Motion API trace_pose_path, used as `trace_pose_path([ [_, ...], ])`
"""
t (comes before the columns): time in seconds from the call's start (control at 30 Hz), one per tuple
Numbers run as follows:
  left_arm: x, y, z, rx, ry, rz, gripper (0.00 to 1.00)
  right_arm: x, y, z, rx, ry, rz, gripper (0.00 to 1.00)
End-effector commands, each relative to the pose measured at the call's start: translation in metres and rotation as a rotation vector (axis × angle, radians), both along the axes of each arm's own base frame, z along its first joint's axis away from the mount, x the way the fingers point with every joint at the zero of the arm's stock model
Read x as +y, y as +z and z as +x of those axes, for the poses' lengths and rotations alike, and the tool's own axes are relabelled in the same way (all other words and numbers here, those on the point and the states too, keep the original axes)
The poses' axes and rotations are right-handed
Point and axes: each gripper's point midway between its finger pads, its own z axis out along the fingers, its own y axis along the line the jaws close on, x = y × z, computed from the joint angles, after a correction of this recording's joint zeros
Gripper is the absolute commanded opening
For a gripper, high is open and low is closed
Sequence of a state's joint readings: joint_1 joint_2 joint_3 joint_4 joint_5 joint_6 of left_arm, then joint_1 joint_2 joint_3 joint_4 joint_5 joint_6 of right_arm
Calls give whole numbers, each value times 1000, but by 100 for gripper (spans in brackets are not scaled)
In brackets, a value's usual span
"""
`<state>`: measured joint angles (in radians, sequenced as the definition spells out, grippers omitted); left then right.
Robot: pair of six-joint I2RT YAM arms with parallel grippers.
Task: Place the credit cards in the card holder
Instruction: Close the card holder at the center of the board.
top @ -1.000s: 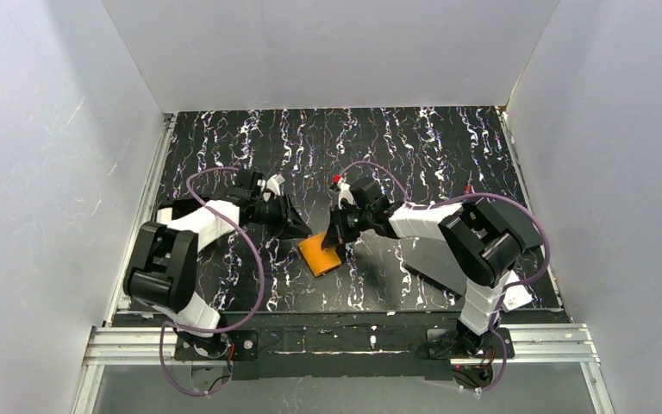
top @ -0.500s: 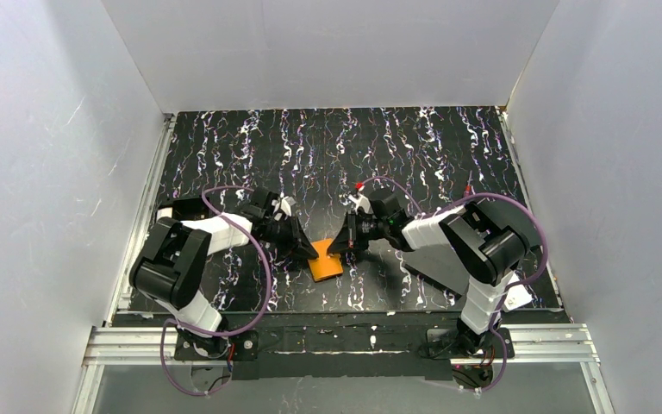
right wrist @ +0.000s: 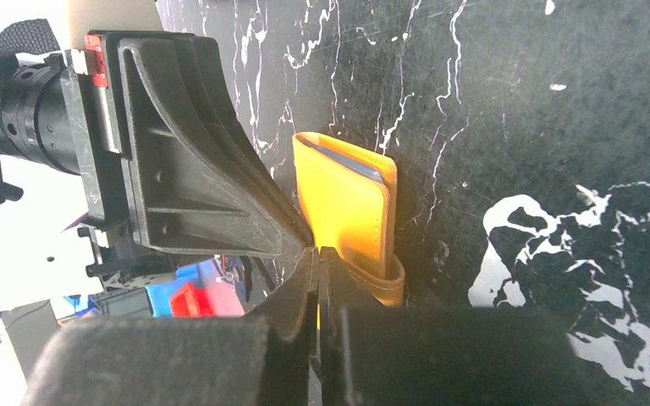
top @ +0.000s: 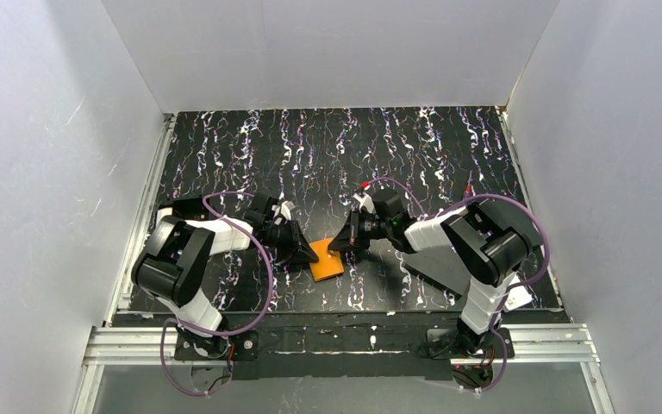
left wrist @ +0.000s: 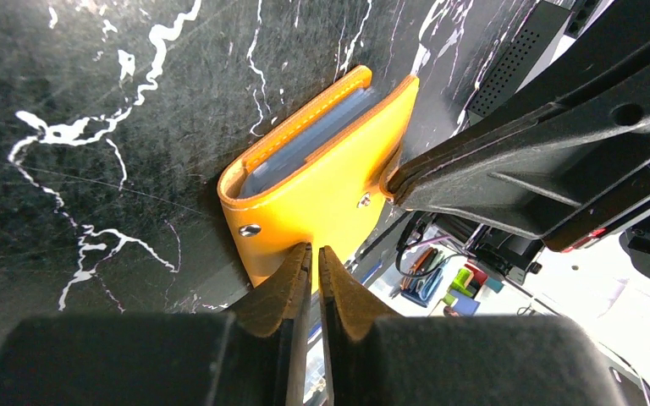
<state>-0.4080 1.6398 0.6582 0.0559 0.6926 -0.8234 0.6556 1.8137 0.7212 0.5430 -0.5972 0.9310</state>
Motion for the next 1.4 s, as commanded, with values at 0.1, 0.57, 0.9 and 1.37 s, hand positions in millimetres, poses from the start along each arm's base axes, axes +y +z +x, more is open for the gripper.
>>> trace_pose_path([
  [0.1,10,-21,-5,17,13,89,8,-2,4,1,-17,-17,14,1],
  [0.57,9,-22,-3,20,12,92,7,7,2,-1,-38,-1,1,1],
  [0.9,10,-24,-3,21,8,95,7,15,0,-6,-32,12,11,1],
  [1.37,11,-25,-4,18,13,102,7,-11,-40,-16,-118,54,-193,1],
])
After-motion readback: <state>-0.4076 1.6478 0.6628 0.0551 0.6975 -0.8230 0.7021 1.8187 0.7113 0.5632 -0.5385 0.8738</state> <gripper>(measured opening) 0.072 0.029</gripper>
